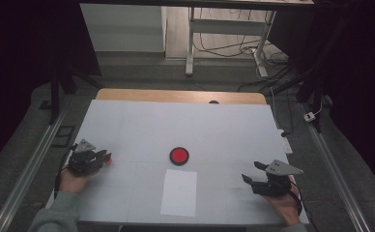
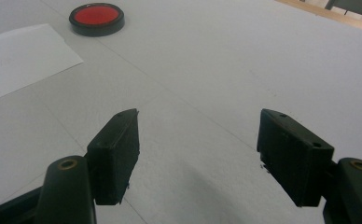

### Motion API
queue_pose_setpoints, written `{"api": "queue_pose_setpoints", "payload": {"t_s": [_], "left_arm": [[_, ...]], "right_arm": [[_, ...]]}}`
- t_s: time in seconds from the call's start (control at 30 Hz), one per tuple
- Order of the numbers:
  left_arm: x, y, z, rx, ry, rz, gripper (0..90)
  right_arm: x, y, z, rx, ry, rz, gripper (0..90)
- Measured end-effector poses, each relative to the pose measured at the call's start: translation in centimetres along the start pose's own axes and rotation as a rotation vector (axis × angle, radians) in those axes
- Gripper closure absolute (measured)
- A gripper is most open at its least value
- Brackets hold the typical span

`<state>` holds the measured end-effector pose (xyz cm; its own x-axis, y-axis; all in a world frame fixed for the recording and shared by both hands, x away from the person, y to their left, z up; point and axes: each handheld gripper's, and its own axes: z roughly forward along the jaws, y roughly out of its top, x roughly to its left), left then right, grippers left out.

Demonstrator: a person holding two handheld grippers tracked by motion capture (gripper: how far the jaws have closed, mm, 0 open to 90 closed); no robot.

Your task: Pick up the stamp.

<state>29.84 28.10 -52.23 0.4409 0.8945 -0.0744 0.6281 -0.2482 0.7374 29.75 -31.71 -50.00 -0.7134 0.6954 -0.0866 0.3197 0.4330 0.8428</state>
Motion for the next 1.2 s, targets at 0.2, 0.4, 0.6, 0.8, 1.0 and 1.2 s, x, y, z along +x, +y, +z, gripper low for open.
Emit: {"api": "queue_pose_setpoints", "payload": {"t_s": [0.2,0.4,0.6,0.8,1.0,1.2], "left_arm": [[-0.4,0.3,-0.4,-0.028,-0.034,-0.003,72.3],[-1.0,0.8,-1.0,-0.064,-0.065,-0.003,72.3],[-2.0,1.5,-1.4,-0.093,-0.099,0.016,72.3],[-2.7,2.1,-1.6,-0.118,-0.144,0.019,72.3],[-3.8,2.8,-2.0,-0.142,-0.190,0.026,72.3],[-4.8,3.4,-2.2,-0.159,-0.222,0.045,72.3]], "right_arm": [[0.1,0.0,0.1,0.002,-0.003,-0.002,29.5],[0.1,0.0,0.1,0.000,-0.002,-0.003,29.6],[0.1,0.0,0.1,-0.001,-0.001,-0.005,29.6],[0.1,0.0,0.1,-0.001,-0.001,-0.005,29.6],[0.1,0.0,0.1,-0.002,-0.001,-0.006,29.6],[0.2,0.1,0.1,-0.003,-0.002,-0.009,29.7]]}}
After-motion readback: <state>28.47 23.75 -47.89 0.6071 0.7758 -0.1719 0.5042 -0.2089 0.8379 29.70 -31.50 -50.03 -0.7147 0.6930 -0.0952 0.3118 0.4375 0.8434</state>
